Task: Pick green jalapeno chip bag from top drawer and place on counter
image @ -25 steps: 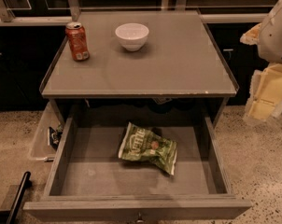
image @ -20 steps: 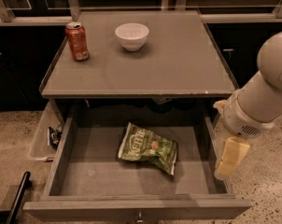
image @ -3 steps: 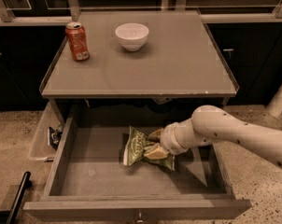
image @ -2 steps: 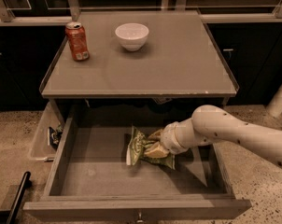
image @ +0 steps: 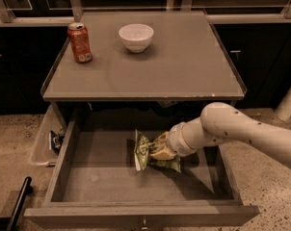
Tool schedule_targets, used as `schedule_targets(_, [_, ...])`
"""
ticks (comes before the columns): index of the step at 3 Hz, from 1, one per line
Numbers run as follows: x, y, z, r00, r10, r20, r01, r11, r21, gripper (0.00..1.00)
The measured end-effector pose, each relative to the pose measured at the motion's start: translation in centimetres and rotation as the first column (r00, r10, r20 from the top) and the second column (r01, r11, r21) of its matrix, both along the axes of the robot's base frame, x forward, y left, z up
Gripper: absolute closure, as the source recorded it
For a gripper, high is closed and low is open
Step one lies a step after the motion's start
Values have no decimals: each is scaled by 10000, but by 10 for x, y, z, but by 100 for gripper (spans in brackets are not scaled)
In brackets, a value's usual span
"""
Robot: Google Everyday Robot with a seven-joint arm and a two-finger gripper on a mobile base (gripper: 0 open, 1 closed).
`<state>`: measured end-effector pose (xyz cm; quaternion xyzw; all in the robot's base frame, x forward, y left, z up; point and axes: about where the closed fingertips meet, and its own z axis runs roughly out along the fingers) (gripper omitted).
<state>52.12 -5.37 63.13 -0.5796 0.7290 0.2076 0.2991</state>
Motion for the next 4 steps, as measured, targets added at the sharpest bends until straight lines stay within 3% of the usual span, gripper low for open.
schedule_targets(3, [-4,-29,87,9978,19,662,0,9996,-290,100])
schedule_targets(4, [-8,-47,144,9915,-85,1301,162,9982,-581,100])
